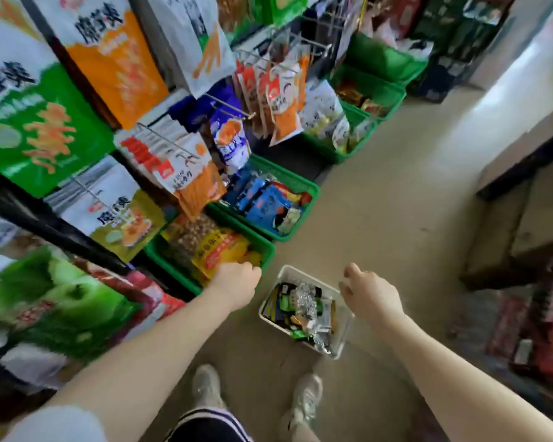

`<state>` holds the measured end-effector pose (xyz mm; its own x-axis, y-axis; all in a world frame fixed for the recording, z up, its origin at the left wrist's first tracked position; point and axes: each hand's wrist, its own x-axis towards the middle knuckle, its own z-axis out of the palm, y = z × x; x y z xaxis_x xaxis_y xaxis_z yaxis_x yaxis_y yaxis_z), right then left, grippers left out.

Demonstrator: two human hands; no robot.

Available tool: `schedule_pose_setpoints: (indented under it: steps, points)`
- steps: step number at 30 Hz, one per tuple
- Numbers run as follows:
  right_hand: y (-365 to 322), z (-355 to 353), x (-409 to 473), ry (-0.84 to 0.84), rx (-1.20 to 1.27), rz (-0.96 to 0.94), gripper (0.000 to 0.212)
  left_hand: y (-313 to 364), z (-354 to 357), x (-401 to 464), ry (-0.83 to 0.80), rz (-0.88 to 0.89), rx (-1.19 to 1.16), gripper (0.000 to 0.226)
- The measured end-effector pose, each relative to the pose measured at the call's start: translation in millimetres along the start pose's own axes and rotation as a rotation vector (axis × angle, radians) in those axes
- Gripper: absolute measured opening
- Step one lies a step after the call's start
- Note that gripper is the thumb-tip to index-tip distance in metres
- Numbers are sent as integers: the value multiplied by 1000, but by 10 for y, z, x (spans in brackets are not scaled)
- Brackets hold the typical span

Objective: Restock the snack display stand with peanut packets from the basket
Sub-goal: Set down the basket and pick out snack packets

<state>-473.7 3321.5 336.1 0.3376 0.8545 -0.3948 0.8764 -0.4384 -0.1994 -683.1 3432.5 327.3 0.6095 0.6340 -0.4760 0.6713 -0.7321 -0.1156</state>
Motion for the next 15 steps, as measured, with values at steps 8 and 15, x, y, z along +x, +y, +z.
schedule_pose_setpoints:
  steps: [8, 15]
  points:
    - [1140, 2062, 646, -398, 114, 182, 25, 957, 1800, 1359, -375, 47, -111, 28]
    - [1270, 4199, 1438, -562, 105, 47, 48, 1139, 3431, 2331, -435, 70, -156, 26]
